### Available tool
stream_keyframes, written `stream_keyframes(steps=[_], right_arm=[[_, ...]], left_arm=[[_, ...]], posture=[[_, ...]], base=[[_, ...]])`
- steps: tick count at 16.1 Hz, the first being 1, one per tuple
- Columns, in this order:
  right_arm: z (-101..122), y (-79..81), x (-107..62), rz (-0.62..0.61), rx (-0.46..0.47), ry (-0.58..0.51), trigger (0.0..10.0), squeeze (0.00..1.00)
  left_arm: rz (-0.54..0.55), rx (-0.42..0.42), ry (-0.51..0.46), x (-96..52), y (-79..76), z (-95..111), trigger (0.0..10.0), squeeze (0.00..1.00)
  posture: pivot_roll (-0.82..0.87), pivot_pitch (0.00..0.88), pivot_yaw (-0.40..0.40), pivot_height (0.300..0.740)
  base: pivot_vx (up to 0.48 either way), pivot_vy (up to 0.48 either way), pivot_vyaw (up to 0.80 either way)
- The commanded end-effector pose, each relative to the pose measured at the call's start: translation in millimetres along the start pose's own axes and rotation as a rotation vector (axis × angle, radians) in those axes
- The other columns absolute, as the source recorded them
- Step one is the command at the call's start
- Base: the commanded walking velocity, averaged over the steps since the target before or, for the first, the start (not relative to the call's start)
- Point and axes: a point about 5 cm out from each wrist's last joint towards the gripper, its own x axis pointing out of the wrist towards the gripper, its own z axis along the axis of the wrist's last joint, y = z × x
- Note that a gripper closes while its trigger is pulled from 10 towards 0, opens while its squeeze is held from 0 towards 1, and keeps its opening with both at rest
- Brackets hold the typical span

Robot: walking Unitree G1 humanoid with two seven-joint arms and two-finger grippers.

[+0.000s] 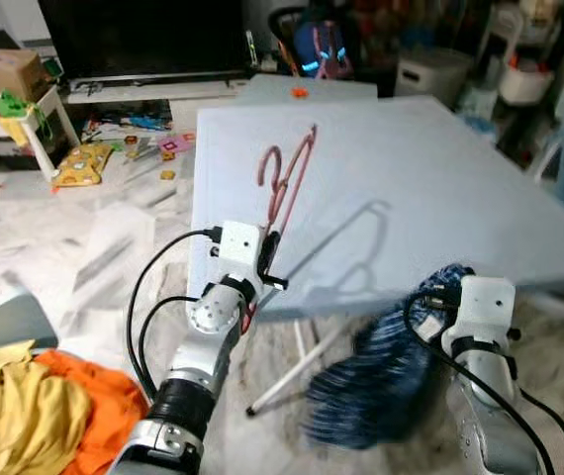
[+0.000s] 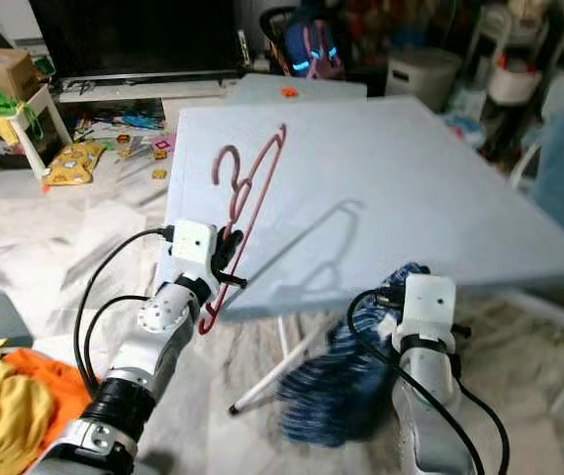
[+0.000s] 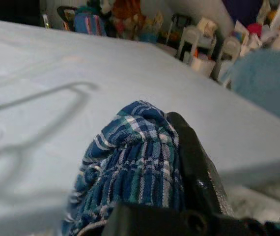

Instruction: Hang hanger

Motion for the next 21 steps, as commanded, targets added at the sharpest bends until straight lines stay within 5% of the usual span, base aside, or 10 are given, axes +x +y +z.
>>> stream_keyframes(steps=[1, 9, 17, 21], right_arm=[[6, 6.4, 1.3, 0.024, 0.006, -0.026, 10.0, 0.00], [5, 8.9, 0.9, 0.047, -0.009, -0.020, 10.0, 0.00], [5, 12.9, 0.2, 0.109, -0.029, -0.022, 10.0, 0.00], [26, 9.4, 13.9, 0.148, -0.012, -0.082, 10.0, 0.00]], left_arm=[[0.032, 0.007, 0.028, -1.5, 9.4, -4, 10.0, 0.00], [0.060, -0.005, 0.028, -3.3, 9.1, -6, 10.0, 0.00], [0.145, 0.041, 0.025, -2.9, 17.7, -4, 10.0, 0.00], [0.145, 0.044, 0.028, -1.8, 16.2, -5, 10.0, 0.00]], posture=[[0.06, 0.000, -0.019, 0.740], [0.06, 0.000, -0.028, 0.740], [0.05, 0.000, -0.027, 0.740], [0.05, 0.000, -0.026, 0.740]], base=[[0.375, -0.296, 0.00], [0.344, -0.326, 0.00], [0.000, 0.000, 0.00], [0.000, 0.000, 0.00]])
